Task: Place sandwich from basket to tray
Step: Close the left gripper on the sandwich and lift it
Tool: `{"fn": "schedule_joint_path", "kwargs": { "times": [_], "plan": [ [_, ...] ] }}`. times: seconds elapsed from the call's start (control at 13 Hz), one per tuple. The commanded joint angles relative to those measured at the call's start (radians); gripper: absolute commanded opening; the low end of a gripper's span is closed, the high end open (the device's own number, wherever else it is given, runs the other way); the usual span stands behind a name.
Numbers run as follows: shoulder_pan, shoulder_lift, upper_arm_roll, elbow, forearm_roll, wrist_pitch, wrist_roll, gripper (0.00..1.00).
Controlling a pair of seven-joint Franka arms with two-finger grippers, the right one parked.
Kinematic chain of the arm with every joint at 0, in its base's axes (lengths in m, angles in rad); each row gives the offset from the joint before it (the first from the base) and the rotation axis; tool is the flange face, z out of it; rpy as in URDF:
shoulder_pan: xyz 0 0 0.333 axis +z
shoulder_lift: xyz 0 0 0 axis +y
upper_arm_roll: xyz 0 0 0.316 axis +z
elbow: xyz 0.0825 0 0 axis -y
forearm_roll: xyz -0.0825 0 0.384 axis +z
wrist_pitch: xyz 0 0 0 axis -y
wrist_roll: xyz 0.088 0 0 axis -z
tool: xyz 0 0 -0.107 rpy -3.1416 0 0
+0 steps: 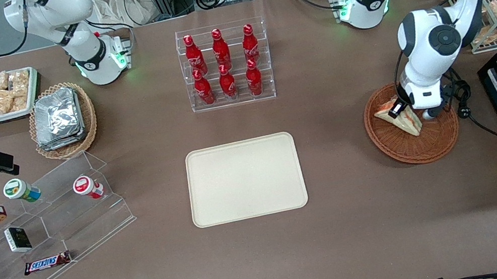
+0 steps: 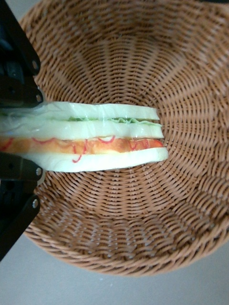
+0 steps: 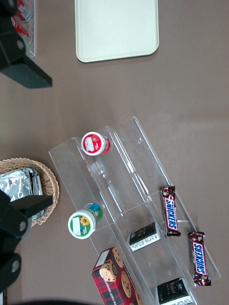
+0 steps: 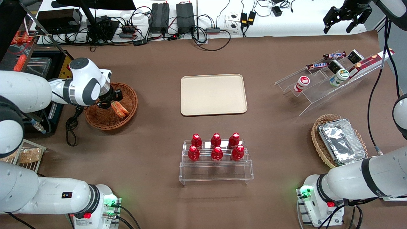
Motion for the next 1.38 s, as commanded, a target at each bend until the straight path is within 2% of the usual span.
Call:
{"fn": "schedule_joint_path", "kwargs": {
  "times": [0.0,0.54,0.77,0.92,1.31],
  "plan": [
    [-0.001,-0.096,0.005,-0.007,0.009,-0.073,0.115,0.28],
    [0.017,-0.196,0.006,0.012,0.011,-0.166,0.521,0.29],
    [0.011,-0.198,-0.001,0.094,0.011,-0.253,0.634,0.29],
    [0.003,-0.188,-0.021,0.182,0.011,-0.344,0.638,0.29],
    [0.003,-0.138,-0.144,0.266,0.009,-0.363,0.528,0.28]
  ]
}}
